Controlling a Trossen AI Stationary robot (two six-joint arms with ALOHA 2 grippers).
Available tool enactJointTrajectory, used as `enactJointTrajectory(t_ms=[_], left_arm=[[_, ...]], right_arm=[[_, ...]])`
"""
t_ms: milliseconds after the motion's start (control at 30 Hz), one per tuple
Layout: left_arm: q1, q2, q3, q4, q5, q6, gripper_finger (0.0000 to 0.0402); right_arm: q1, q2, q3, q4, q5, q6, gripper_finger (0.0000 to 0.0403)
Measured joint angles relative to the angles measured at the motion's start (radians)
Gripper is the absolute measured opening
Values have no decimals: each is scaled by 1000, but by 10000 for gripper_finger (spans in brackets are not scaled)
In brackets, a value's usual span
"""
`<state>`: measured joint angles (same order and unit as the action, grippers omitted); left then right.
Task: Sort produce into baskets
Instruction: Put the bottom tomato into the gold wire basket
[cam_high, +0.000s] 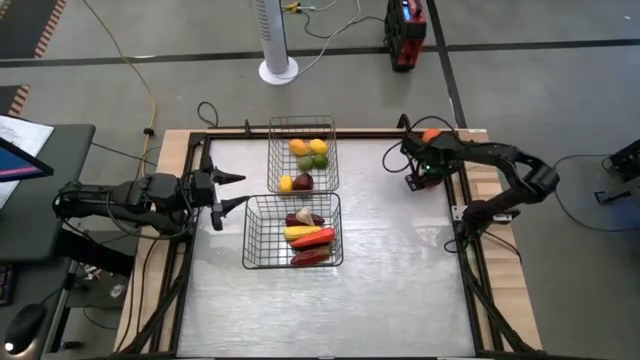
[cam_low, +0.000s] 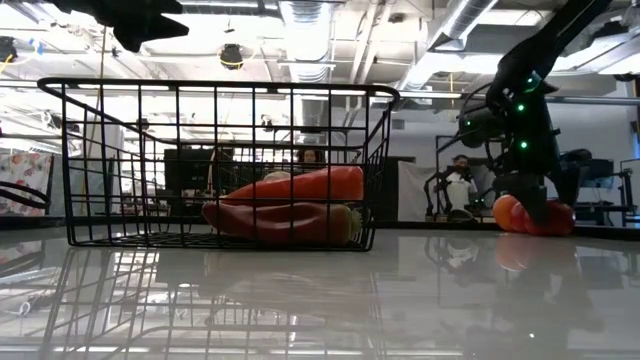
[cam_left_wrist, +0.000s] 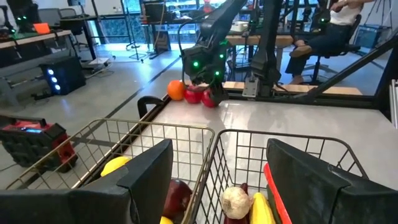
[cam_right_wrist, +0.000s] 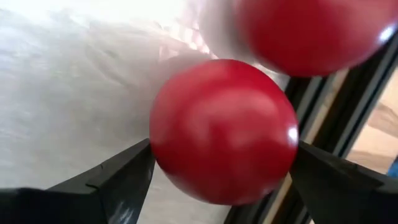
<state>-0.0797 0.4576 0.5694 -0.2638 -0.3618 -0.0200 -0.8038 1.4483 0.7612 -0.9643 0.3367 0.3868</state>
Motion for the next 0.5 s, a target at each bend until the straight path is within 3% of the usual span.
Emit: enactJointTrajectory(t_ms=[200, 500], left_arm=[[0, 0, 0, 0, 0, 0, 249], [0, 0, 0, 0, -1, 12, 249]], right_arm=[[2, 22, 0, 44, -29, -61, 375], [73, 5, 0, 34, -53, -100, 327]])
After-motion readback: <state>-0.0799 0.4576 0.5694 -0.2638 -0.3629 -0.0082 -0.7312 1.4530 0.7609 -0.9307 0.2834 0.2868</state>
